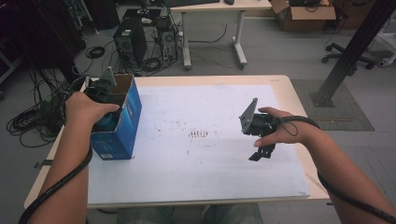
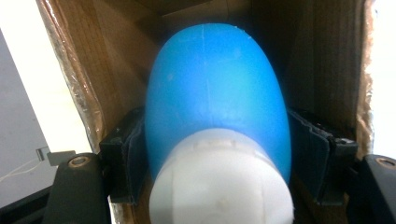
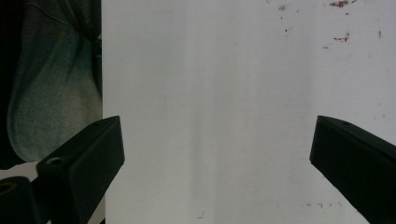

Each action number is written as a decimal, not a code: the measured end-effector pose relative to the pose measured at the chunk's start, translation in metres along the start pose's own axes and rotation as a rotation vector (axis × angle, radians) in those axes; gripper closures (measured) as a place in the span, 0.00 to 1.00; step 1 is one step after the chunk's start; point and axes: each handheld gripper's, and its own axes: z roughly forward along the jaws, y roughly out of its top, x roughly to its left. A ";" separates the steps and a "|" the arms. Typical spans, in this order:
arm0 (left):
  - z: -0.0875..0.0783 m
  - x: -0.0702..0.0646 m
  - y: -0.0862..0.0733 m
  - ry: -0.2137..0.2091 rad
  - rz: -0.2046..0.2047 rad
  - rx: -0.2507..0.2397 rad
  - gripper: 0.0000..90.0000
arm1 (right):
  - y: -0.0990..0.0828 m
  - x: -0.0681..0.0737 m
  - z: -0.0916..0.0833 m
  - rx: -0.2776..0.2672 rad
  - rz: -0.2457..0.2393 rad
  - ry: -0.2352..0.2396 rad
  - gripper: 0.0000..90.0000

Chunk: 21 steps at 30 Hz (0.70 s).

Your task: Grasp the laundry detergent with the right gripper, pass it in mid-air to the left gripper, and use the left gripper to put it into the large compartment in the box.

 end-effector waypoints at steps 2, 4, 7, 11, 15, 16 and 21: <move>-0.001 0.000 0.000 0.004 0.004 -0.002 0.31 | 0.000 0.000 0.001 -0.002 -0.004 0.001 0.04; -0.002 -0.001 -0.001 0.013 0.003 -0.002 0.30 | 0.000 0.000 0.001 -0.004 -0.007 0.002 0.04; -0.004 -0.001 -0.002 0.018 -0.001 0.003 0.28 | 0.000 0.000 0.002 -0.005 -0.006 0.001 0.04; -0.008 -0.002 -0.003 0.022 0.001 -0.004 0.28 | 0.000 0.000 0.001 -0.008 -0.010 0.000 0.04; -0.011 -0.003 -0.004 0.027 0.000 -0.007 0.26 | 0.001 0.000 0.000 -0.010 -0.012 -0.002 0.04; -0.012 -0.003 -0.005 0.033 0.001 -0.006 0.25 | 0.001 0.000 0.000 -0.011 -0.013 -0.003 0.04; -0.018 -0.005 -0.006 0.038 0.001 -0.005 0.20 | 0.001 0.001 -0.001 -0.016 -0.017 -0.007 0.04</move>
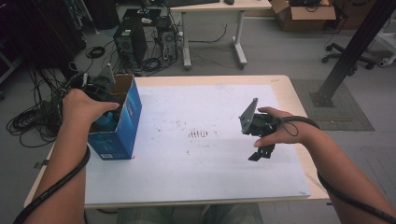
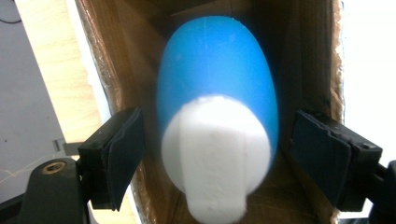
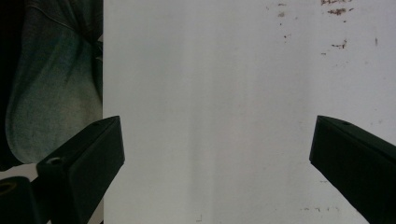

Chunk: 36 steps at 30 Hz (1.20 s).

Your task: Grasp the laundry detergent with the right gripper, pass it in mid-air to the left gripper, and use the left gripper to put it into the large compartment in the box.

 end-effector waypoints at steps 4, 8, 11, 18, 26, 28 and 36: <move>-0.005 0.000 -0.001 0.001 -0.001 -0.007 0.19 | 0.000 0.001 -0.001 -0.004 -0.002 -0.001 0.04; -0.011 0.001 -0.003 0.009 -0.004 -0.013 0.18 | -0.001 0.001 -0.002 -0.003 -0.002 -0.004 0.04; -0.015 0.000 -0.004 0.015 -0.004 -0.020 0.16 | 0.000 0.001 -0.003 -0.003 -0.004 -0.004 0.04; -0.029 -0.003 -0.007 0.049 0.043 -0.051 0.11 | 0.001 0.002 -0.004 -0.001 -0.006 -0.006 0.04; -0.047 -0.016 -0.009 0.054 0.156 -0.086 0.05 | 0.003 0.002 -0.006 0.006 -0.008 -0.010 0.04; -0.051 -0.019 -0.009 0.043 0.174 -0.092 0.05 | 0.004 0.003 -0.007 0.005 -0.009 -0.012 0.04; -0.067 -0.034 -0.008 0.031 0.263 -0.133 0.05 | 0.004 0.004 -0.011 0.011 -0.007 -0.017 0.04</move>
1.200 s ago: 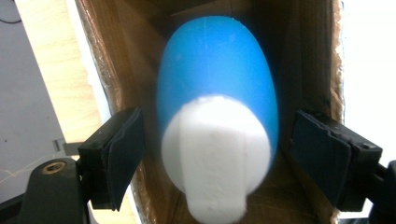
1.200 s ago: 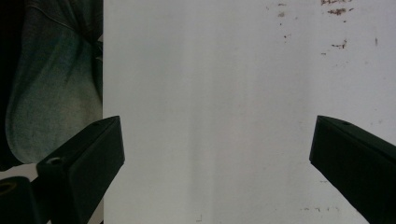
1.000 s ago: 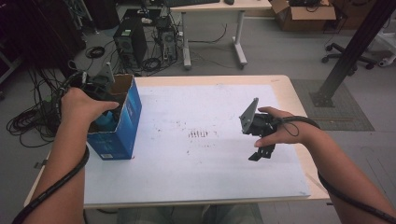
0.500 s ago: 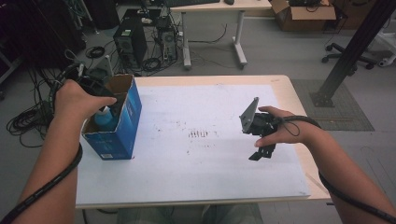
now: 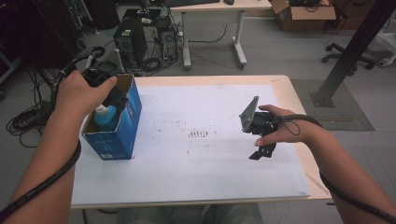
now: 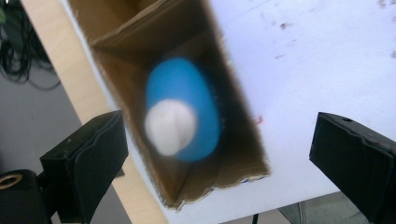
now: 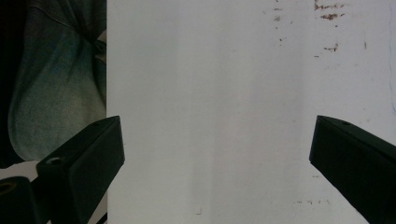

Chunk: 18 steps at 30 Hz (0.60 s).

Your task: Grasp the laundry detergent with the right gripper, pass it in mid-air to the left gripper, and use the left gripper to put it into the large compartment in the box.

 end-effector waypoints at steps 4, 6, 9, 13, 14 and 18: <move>-0.010 -0.013 0.007 -0.009 0.093 -0.045 0.05 | 0.000 0.000 -0.002 0.000 0.004 -0.003 0.04; -0.013 -0.017 0.010 -0.009 0.130 -0.050 0.05 | 0.000 0.000 -0.003 0.003 0.004 -0.003 0.04; -0.020 -0.029 0.015 -0.004 0.210 -0.064 0.05 | 0.000 0.000 -0.004 0.002 0.006 -0.004 0.04; -0.029 -0.043 0.022 0.005 0.310 -0.083 0.06 | -0.001 -0.001 -0.004 -0.003 0.009 -0.005 0.04; -0.030 -0.046 0.023 0.006 0.331 -0.078 0.05 | -0.001 -0.001 -0.004 -0.004 0.008 -0.005 0.04; -0.036 -0.060 0.030 -0.014 0.423 -0.095 0.05 | -0.003 -0.002 -0.004 -0.009 0.014 -0.005 0.04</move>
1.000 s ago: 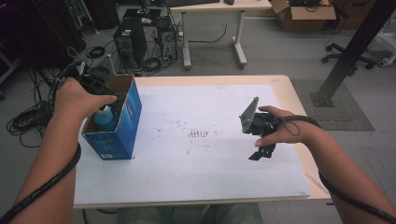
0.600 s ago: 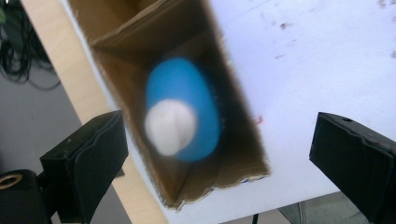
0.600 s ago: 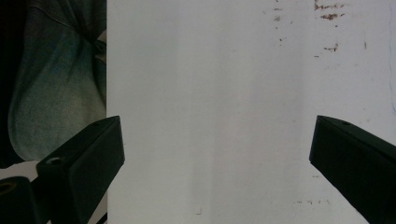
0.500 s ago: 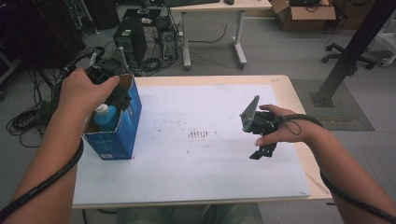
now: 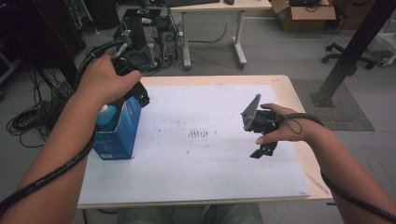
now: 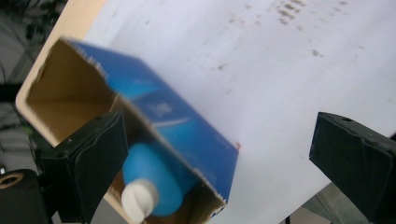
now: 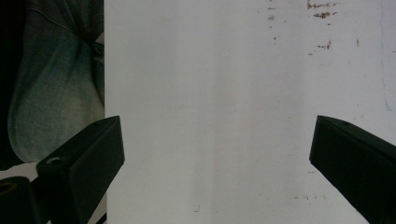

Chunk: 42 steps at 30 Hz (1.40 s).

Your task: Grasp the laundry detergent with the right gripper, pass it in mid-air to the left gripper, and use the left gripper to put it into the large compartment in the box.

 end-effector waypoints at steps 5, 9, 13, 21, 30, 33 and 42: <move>-0.002 -0.014 0.012 -0.002 0.117 0.007 0.06 | 0.000 -0.001 0.000 -0.003 0.000 0.001 0.04; -0.002 -0.027 0.020 -0.009 0.235 0.003 0.05 | 0.000 -0.001 0.000 -0.003 0.000 0.002 0.04; -0.001 -0.034 0.024 -0.026 0.289 0.005 0.05 | 0.000 -0.001 0.000 -0.004 -0.001 0.002 0.04; 0.007 -0.048 0.030 -0.055 0.444 0.010 0.05 | 0.002 0.000 -0.004 -0.012 -0.008 0.002 0.04; 0.031 -0.063 0.030 -0.148 0.562 -0.003 0.06 | 0.006 -0.001 -0.006 0.006 -0.020 -0.002 0.04; 0.038 -0.066 0.029 -0.161 0.587 0.007 0.06 | 0.008 -0.001 -0.005 0.016 -0.024 0.000 0.04; 0.050 -0.065 0.033 -0.171 0.609 0.029 0.06 | 0.006 -0.006 -0.001 0.033 -0.018 0.010 0.04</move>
